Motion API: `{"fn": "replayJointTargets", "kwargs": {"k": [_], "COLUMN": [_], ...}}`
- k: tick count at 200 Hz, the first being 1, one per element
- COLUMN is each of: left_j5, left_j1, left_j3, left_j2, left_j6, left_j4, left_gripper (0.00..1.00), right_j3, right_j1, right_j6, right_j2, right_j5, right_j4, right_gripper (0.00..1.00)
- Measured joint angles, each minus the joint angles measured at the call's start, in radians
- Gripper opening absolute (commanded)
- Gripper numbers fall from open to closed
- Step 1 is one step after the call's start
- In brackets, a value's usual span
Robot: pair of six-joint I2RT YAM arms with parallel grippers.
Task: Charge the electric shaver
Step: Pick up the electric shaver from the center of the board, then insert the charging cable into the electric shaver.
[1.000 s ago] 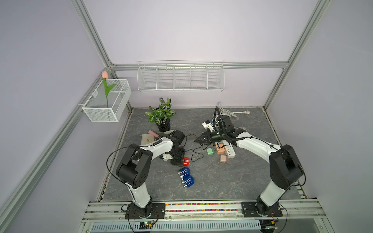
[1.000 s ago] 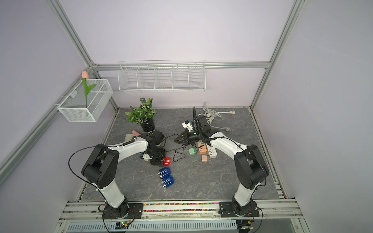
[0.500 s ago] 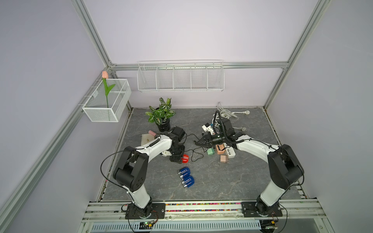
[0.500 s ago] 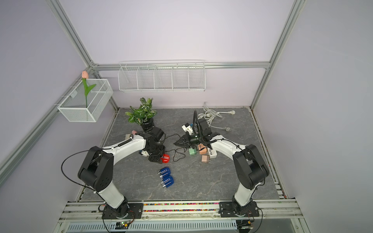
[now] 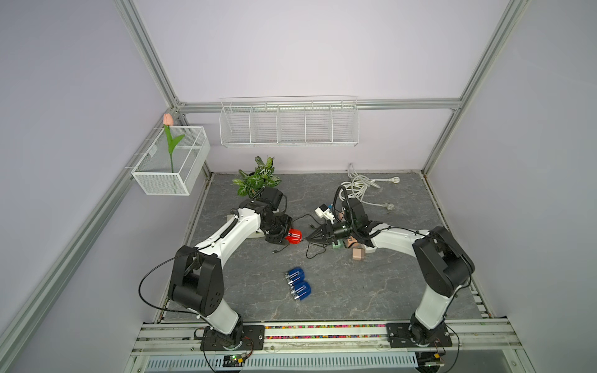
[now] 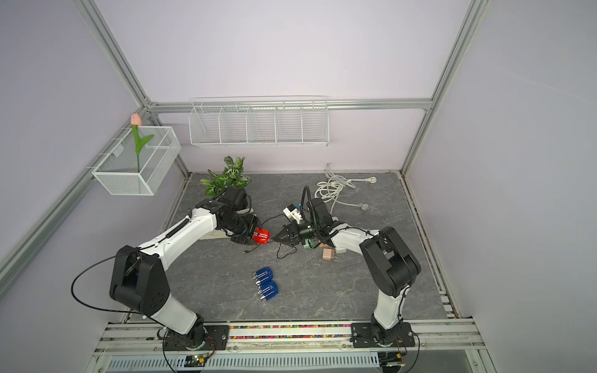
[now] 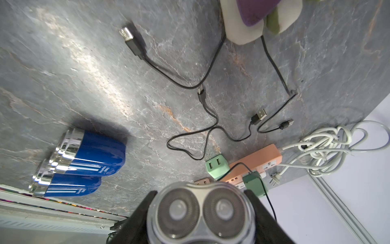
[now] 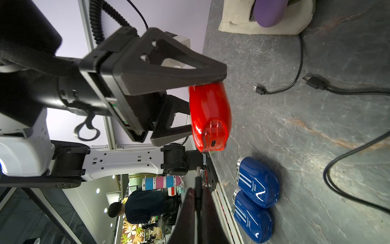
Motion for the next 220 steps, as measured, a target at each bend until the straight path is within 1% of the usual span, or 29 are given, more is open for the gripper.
{"fn": "replayJointTargets", "kwargs": {"k": [79,220], "left_j5": [0.031,0.032], "left_j1": [0.0,-0.006], "left_j3": [0.005,0.005], "left_j2": [0.016,0.032], "left_j6": [0.022,0.029], "left_j4": [-0.006,-0.004], "left_gripper": [0.0,0.0], "right_j3": [0.0,0.026], "right_j1": [0.011,-0.013], "right_j6": [0.01,0.002], "right_j2": [0.02,0.057], "right_j5": [0.001,0.001], "right_j4": [0.047,0.023], "right_gripper": [0.07,0.07]}}
